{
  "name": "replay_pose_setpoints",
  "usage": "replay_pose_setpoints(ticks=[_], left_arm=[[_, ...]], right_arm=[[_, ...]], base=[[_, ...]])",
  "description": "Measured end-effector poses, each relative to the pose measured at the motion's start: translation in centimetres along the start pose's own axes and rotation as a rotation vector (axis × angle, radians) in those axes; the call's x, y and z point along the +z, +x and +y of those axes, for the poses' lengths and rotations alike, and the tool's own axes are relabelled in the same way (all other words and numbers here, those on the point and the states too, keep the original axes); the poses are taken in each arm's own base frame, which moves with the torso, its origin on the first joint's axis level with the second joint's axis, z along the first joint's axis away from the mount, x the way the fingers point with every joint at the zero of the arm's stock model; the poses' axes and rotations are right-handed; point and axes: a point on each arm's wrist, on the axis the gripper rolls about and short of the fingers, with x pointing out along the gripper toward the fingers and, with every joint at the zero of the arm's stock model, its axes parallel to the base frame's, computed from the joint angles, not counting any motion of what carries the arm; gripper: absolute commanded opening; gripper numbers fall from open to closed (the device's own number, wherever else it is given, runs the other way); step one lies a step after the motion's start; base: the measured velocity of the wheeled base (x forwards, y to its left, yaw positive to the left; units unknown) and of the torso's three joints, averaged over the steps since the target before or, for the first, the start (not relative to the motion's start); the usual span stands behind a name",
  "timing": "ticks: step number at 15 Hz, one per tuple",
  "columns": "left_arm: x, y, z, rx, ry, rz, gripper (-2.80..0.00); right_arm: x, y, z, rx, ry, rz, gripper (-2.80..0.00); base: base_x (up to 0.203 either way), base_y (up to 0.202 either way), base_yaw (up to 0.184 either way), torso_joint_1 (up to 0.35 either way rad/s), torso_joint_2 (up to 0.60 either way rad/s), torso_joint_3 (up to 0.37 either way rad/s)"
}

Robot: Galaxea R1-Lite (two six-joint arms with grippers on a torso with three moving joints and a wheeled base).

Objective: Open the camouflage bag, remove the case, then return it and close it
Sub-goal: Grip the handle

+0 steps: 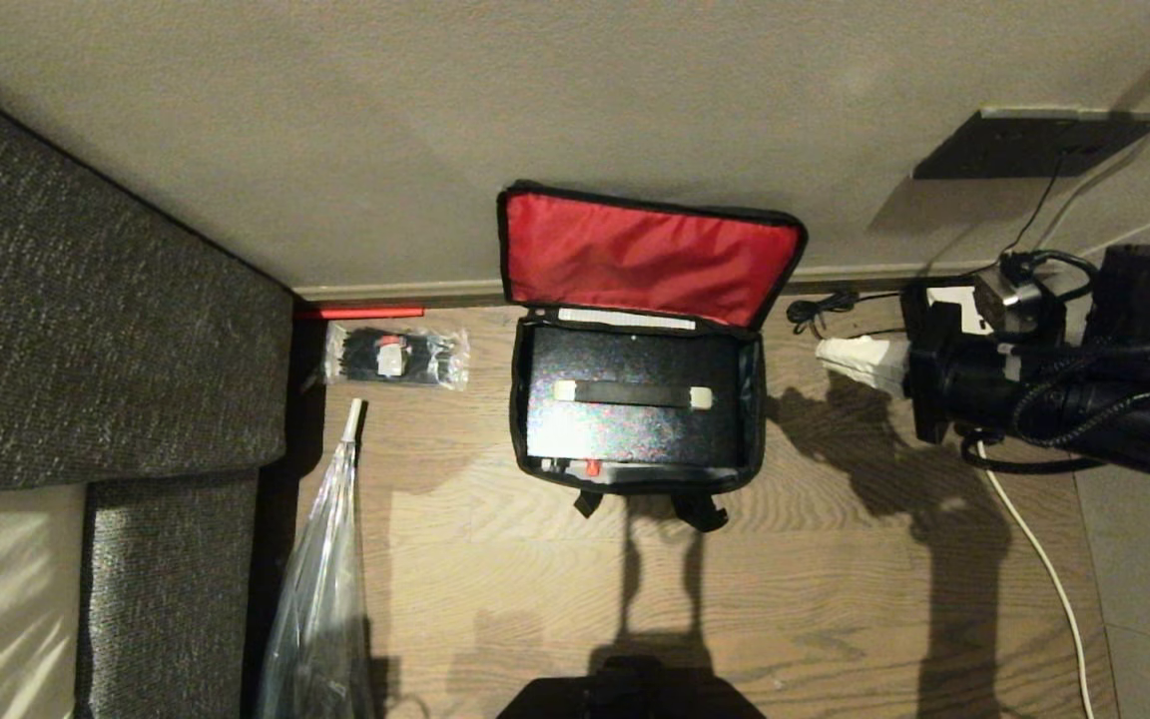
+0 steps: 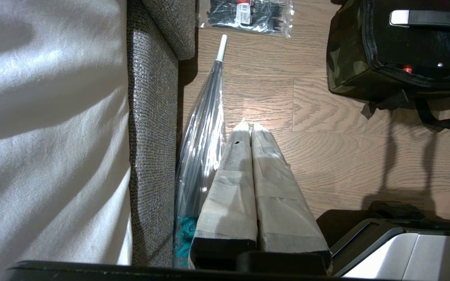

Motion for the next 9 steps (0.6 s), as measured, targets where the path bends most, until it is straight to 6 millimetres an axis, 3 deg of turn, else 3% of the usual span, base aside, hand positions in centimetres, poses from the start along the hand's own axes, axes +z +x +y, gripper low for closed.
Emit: replay_pose_setpoints(ticks=[2, 6, 9], left_arm=[[0.0, 0.0, 0.0, 0.0, 0.0, 0.0, -2.8], [0.0, 0.0, 0.0, 0.0, 0.0, 0.0, -2.8], [0.0, 0.0, 0.0, 0.0, 0.0, 0.0, -2.8]], right_arm=[[-1.5, -2.7, -0.4, -0.111, -0.11, 0.021, -2.8], [-5.6, -11.9, 1.1, -0.273, -0.443, 0.028, -2.8], [-10.6, -19.0, 0.7, -0.355, -0.685, -0.016, -2.8]], base=[[0.0, 0.0, 0.0, 0.0, 0.0, 0.0], [0.0, 0.0, 0.0, 0.0, 0.0, 0.0], [0.0, 0.0, 0.0, 0.0, 0.0, 0.0]])
